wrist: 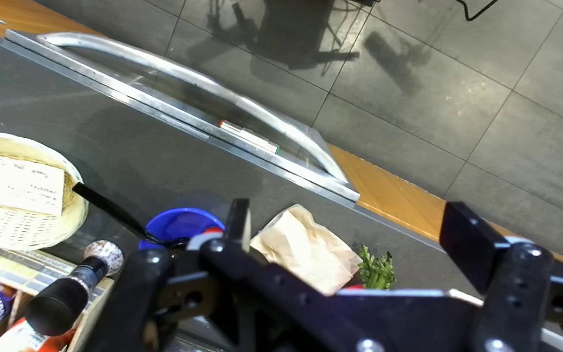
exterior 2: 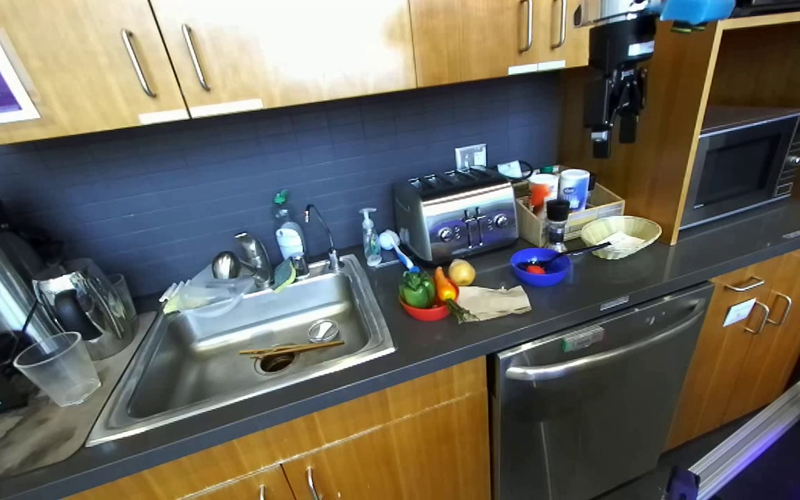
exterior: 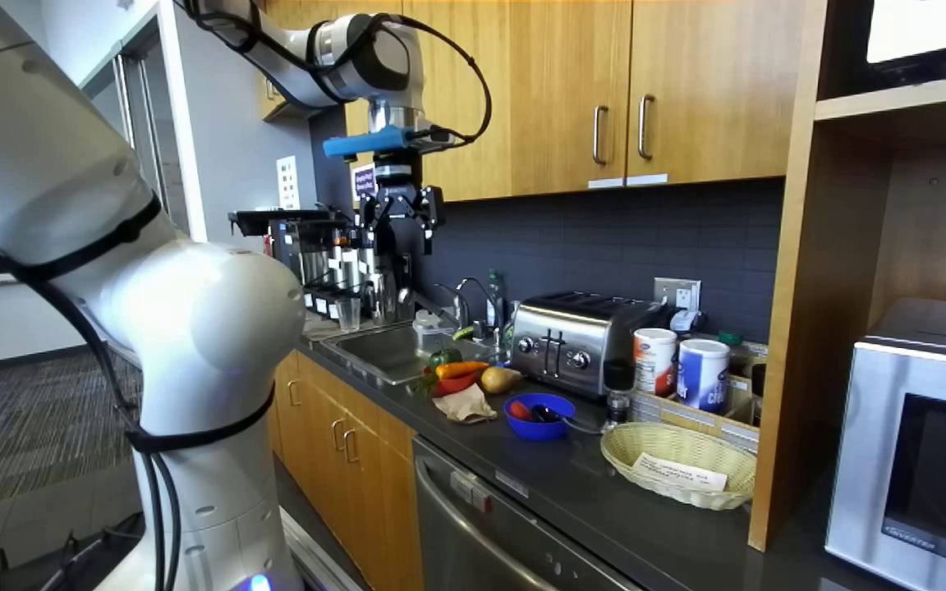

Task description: Scoop up the object in the blue bowl and put it into the weaved basket

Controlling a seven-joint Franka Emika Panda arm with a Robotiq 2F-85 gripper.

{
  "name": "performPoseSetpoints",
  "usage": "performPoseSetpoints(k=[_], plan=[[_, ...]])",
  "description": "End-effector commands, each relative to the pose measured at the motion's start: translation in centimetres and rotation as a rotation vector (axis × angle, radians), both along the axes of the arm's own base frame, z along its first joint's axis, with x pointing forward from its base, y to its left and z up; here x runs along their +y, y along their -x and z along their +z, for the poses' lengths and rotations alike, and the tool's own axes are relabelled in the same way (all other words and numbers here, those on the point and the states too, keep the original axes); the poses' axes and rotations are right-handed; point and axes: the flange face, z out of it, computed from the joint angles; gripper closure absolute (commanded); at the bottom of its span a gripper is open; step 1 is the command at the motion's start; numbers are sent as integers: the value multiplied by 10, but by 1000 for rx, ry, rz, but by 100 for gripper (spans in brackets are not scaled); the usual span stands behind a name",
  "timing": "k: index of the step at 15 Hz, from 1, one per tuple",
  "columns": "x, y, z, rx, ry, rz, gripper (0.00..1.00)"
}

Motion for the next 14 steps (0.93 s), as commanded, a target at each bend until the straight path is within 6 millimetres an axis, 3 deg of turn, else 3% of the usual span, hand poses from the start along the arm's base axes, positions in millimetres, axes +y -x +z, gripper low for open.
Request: performPoseSetpoints(k=[1,6,14], plan=[[0,0,1,1,0,0,0],[0,0,1,1,0,0,0],[-1,-49,-6,-150,-70,55,0]])
